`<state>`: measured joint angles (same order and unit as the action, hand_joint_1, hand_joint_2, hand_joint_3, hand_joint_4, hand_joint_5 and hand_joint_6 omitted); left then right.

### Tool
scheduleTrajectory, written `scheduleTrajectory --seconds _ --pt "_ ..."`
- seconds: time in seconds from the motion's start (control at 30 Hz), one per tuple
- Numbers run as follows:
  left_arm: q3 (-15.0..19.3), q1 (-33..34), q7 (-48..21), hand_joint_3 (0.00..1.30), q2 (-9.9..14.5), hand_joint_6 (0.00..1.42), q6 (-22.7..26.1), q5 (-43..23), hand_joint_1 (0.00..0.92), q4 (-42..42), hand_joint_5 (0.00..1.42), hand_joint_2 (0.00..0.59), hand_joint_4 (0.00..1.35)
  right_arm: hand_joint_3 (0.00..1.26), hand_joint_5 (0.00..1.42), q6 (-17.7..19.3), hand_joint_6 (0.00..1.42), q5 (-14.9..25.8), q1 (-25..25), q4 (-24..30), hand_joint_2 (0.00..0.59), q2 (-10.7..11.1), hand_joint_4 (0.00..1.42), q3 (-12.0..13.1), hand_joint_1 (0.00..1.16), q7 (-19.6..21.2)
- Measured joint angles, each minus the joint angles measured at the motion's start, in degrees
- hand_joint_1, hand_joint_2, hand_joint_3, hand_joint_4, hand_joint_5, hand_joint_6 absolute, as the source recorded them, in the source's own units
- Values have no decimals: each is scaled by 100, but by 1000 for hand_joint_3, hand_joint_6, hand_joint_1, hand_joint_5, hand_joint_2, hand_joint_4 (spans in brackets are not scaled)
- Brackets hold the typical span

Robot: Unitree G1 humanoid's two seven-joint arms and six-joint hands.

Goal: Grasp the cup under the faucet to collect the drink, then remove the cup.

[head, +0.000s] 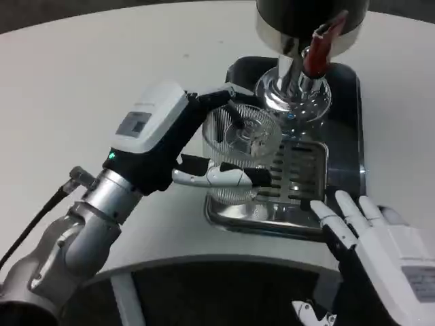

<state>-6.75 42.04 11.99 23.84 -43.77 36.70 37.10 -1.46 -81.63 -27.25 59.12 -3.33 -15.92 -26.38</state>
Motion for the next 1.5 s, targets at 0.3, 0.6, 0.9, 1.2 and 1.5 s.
scheduleTrajectory --seconds 0.3,0.6,0.9,1.2,1.5 --pt "-536 565 749 986 -49 1424 200 409 558 802 1324 91 1115 124 0 553 32 493 -184 0 438 -133 0 633 550 82" --pt "-1022 896 1467 983 -275 1424 363 705 558 1130 1323 91 1115 124 0 1017 32 960 -248 0 438 -226 0 1298 548 82" --pt "-1312 1079 1947 932 -428 1424 575 881 553 1317 1263 92 1044 125 0 1431 32 1378 -211 1 434 -259 0 1835 544 80" --pt "-1512 1139 2105 687 -430 1325 801 883 493 1313 951 71 720 130 0 1829 32 1719 -222 1 431 -264 0 2254 537 80" --pt "-1546 1140 2055 524 -359 1189 957 870 386 1182 797 94 555 139 0 1996 32 1835 -223 1 431 -265 0 2361 533 76"
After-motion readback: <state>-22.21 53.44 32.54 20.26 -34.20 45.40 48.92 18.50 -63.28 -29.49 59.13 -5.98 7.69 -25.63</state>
